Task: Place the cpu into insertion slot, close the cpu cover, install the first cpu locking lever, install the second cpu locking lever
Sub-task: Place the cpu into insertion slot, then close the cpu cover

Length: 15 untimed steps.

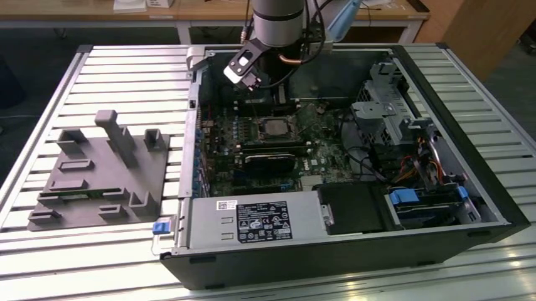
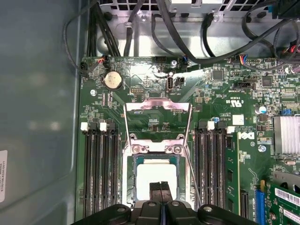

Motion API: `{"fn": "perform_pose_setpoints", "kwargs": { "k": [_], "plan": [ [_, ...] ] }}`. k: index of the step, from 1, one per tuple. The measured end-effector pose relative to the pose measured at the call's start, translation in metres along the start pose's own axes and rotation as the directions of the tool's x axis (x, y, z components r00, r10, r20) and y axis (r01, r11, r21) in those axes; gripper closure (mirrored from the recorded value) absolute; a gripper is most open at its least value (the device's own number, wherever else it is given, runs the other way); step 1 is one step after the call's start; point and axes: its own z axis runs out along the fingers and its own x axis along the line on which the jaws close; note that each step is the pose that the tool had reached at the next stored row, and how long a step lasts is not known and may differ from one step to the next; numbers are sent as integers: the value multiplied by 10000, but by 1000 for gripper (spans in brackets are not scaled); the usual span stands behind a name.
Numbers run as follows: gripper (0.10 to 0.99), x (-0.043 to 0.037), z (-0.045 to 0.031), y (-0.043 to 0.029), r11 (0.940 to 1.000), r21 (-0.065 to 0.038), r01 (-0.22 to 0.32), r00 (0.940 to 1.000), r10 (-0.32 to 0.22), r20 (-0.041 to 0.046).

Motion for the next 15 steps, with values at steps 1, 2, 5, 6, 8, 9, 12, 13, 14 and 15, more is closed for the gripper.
{"fn": "perform_pose_setpoints", "kwargs": {
  "k": [1, 2, 5, 6, 8, 9, 12, 13, 14, 15],
  "plan": [
    [980, 0, 0, 0, 10000, 0, 0, 10000, 0, 0],
    [980, 0, -1, 0, 10000, 1, 0, 10000, 0, 1],
    [980, 0, 0, 0, 10000, 0, 0, 10000, 0, 1],
    [980, 0, 0, 0, 10000, 0, -1, 10000, 1, 0],
    [980, 0, 0, 0, 10000, 0, 0, 10000, 0, -1],
    [980, 0, 0, 0, 10000, 1, -1, 10000, 1, -1],
    [980, 0, 0, 0, 10000, 0, 0, 10000, 0, -1],
    [980, 0, 0, 0, 10000, 1, 0, 10000, 0, -2],
    [980, 0, 0, 0, 10000, 1, 0, 10000, 0, -1],
    [980, 0, -1, 0, 10000, 1, 0, 10000, 0, -1]
  ]
}}
